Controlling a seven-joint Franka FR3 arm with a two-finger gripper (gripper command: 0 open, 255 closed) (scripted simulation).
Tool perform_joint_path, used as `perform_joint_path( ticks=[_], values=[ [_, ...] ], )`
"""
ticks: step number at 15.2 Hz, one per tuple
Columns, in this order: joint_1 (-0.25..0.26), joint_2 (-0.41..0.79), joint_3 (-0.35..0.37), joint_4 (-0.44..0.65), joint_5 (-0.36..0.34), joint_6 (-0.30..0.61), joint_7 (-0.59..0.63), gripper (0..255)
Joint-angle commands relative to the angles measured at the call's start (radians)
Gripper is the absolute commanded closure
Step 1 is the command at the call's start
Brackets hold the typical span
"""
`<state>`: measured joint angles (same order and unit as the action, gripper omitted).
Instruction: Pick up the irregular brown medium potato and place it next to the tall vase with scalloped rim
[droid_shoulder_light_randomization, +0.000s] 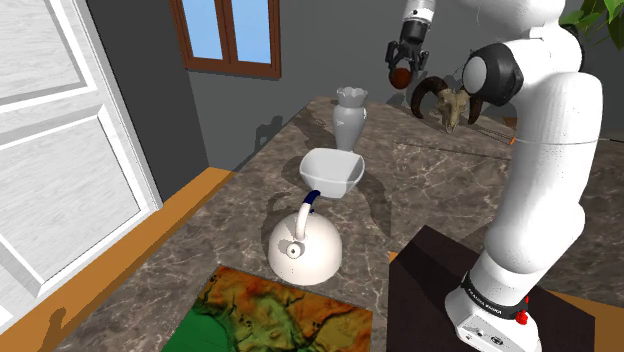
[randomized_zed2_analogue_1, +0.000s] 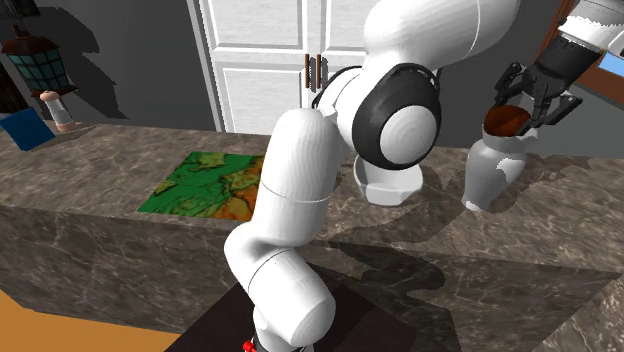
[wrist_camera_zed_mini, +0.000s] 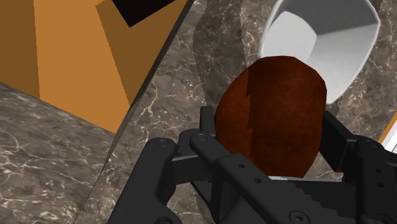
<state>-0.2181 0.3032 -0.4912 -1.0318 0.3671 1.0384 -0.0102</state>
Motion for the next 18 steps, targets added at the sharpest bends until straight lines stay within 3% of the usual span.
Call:
perform_joint_path(
  ticks=[1, 18],
  values=[
    [0.015, -0.021, 0.000, -0.062, -0.015, 0.043, -0.007, 255],
    [0.083, -0.135, 0.009, -0.448, -0.086, 0.326, -0.036, 255]
  ],
)
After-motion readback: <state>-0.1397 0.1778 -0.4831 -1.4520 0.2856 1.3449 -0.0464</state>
